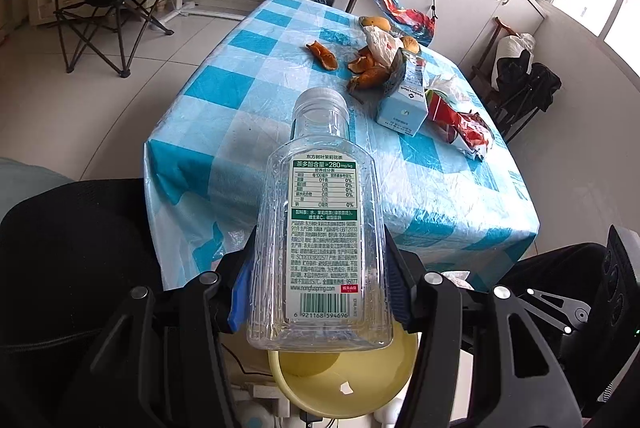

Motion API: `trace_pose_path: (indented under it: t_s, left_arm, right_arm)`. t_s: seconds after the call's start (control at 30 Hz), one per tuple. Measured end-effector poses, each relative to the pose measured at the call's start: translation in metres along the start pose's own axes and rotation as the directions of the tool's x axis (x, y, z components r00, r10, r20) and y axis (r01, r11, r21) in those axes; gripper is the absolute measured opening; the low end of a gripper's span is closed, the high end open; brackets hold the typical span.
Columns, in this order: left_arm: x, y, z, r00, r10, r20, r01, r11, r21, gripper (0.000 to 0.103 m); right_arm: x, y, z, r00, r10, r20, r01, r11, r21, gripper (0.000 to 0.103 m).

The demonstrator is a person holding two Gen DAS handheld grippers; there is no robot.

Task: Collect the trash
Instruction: 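Carry bottle and tissue over the yellow basin and open both tools to drop them, then raise both open tools from the basin back toward the table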

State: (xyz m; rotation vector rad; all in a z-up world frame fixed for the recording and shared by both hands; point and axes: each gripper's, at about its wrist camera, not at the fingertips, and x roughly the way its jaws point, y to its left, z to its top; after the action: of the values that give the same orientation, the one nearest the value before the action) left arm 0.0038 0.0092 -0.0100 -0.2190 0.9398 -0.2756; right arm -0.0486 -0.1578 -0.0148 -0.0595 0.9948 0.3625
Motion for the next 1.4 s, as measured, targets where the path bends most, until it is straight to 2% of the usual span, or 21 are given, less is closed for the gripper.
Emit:
trace_pose_path:
  t_s: [0.03, 0.1, 0.13, 0.3, 0.43, 0.6, 0.8, 1.0, 1.13, 1.27, 1.4]
  left_arm:
    - [0.0, -0.001, -0.001, 1.0, -0.001, -0.003, 0.001, 1.0, 0.003, 0.052]
    - [-0.001, -0.002, -0.002, 1.0, -0.003, -0.007, 0.003, 1.0, 0.009, 0.052]
    - [-0.002, -0.003, -0.003, 1.0, -0.004, -0.008, 0.004, 1.0, 0.012, 0.052]
    - [-0.001, -0.008, -0.008, 1.0, -0.008, -0.028, 0.009, 0.999, 0.039, 0.052]
    - [0.004, -0.02, -0.015, 0.997, -0.026, -0.073, 0.033, 0.995, 0.093, 0.052]
    - [0.009, -0.038, -0.029, 0.991, -0.033, -0.131, 0.058, 0.979, 0.195, 0.053]
    - [0.009, -0.042, -0.036, 0.987, -0.054, -0.153, 0.089, 0.969, 0.231, 0.054]
    - [0.001, -0.036, -0.033, 0.992, -0.092, -0.092, 0.109, 0.972, 0.206, 0.065]
    - [-0.006, -0.022, -0.027, 0.994, -0.107, -0.028, 0.11, 0.983, 0.144, 0.071]
    - [-0.012, -0.008, -0.021, 0.995, -0.086, 0.049, 0.082, 0.993, 0.08, 0.077]
    - [-0.014, -0.005, -0.018, 0.994, -0.045, 0.097, 0.039, 0.997, 0.068, 0.08]
  right_arm:
    - [0.001, 0.0, -0.001, 1.0, 0.007, -0.01, -0.007, 1.0, 0.005, 0.027]
    - [0.0, -0.002, -0.004, 1.0, 0.005, -0.015, -0.005, 1.0, 0.019, 0.042]
    - [-0.001, -0.005, -0.004, 1.0, 0.008, -0.01, -0.007, 1.0, 0.031, 0.045]
    - [-0.011, -0.024, -0.004, 0.998, 0.021, 0.052, -0.028, 0.99, 0.139, 0.055]
    - [-0.02, -0.036, -0.004, 0.993, 0.031, 0.115, -0.055, 0.976, 0.211, 0.06]
    - [-0.027, -0.04, -0.001, 0.987, 0.017, 0.159, -0.054, 0.971, 0.231, 0.063]
    - [-0.029, -0.043, -0.002, 0.983, 0.005, 0.181, -0.05, 0.968, 0.244, 0.067]
    - [-0.03, -0.045, -0.002, 0.983, -0.006, 0.185, -0.041, 0.968, 0.249, 0.069]
    - [-0.029, -0.044, -0.002, 0.982, -0.013, 0.186, -0.034, 0.969, 0.246, 0.069]
    - [-0.03, -0.043, -0.002, 0.981, -0.02, 0.193, -0.027, 0.97, 0.24, 0.07]
    - [-0.029, -0.043, -0.001, 0.981, -0.021, 0.194, -0.026, 0.972, 0.235, 0.071]
